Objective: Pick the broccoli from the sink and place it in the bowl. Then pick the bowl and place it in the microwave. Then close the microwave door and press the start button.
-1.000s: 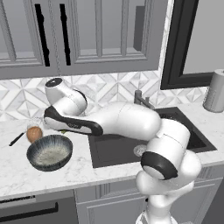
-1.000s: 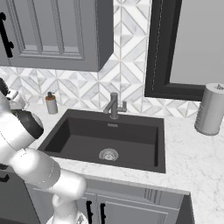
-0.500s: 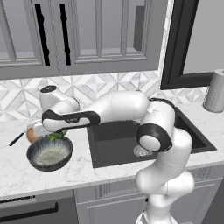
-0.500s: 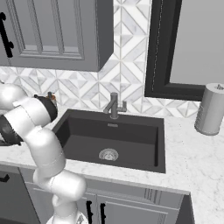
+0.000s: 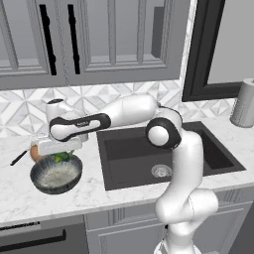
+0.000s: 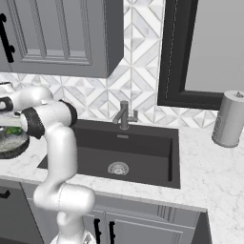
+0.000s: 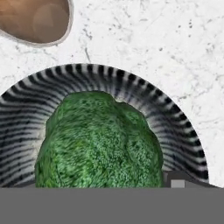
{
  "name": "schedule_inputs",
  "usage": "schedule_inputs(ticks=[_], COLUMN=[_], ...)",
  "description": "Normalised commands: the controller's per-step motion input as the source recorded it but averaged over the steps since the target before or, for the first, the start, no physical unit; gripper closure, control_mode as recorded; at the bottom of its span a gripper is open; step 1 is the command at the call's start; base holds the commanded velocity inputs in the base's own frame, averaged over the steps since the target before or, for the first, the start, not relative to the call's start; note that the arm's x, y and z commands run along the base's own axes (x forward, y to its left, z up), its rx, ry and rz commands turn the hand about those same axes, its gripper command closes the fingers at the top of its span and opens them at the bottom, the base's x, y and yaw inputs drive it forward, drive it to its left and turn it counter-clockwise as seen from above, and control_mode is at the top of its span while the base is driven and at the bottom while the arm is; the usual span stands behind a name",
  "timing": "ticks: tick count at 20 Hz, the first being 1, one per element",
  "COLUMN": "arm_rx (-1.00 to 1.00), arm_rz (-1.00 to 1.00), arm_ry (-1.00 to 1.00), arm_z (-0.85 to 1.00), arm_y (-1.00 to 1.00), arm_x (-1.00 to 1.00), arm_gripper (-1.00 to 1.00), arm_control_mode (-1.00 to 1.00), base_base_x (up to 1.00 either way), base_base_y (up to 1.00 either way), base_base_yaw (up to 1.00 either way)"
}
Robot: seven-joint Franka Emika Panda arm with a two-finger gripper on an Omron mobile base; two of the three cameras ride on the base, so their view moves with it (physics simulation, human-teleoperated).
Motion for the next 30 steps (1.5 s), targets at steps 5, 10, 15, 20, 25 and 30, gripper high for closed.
schedule_inputs(ticks=[5,10,15,20,25,30], arm_rx=[0.0,-0.07,-0.02,0.0,0.0,0.0], arm_rz=[-0.01,-0.04,-0.04,-0.01,0.0,0.0], arm_ry=[0.15,0.06,-0.06,-0.14,-0.1,-0.07], arm_z=[-0.28,-0.47,-0.3,0.0,0.0,0.0], arm_y=[0.21,0.17,0.02,-0.06,-0.38,-0.55], arm_x=[0.37,0.13,-0.56,-0.82,-0.39,0.04], arm_gripper=[1.0,1.0,1.0,1.0,1.0,1.0], arm_control_mode=[-1.0,-1.0,-1.0,-1.0,-1.0,-1.0], base_base_x=[0.0,0.0,0.0,0.0,0.0,0.0], base_base_y=[0.0,0.0,0.0,0.0,0.0,0.0], base_base_yaw=[0.0,0.0,0.0,0.0,0.0,0.0])
